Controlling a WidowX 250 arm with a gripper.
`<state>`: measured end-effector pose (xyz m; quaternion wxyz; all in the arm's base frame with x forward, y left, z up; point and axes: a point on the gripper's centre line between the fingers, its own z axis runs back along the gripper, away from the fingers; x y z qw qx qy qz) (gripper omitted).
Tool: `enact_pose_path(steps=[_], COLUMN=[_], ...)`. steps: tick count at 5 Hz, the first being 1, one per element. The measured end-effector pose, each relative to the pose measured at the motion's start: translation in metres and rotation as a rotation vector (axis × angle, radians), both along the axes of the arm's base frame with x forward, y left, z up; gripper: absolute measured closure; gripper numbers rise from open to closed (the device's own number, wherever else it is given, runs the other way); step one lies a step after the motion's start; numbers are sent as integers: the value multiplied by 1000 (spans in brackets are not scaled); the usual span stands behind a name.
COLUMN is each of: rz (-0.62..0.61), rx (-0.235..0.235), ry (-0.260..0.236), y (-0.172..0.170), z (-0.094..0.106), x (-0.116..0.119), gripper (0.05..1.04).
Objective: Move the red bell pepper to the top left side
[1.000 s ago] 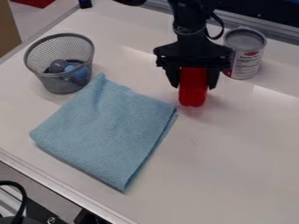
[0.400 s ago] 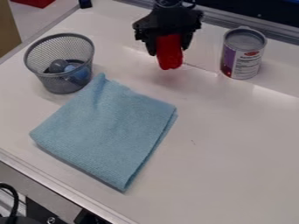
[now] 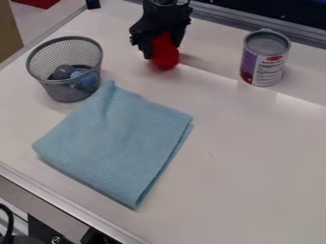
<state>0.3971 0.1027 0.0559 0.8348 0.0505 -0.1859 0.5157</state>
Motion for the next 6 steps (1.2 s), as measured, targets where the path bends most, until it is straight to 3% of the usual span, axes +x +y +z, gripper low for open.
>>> enact_pose_path(steps=[1,3,5,6], rz=[16,65,17,-17], rx=[-49,-80,-15,30], ry=[27,114,89,29], y=[9,16,12,7], z=[-1,-6,-3,18], x=[1,3,6,4], gripper=[255,79,83,83])
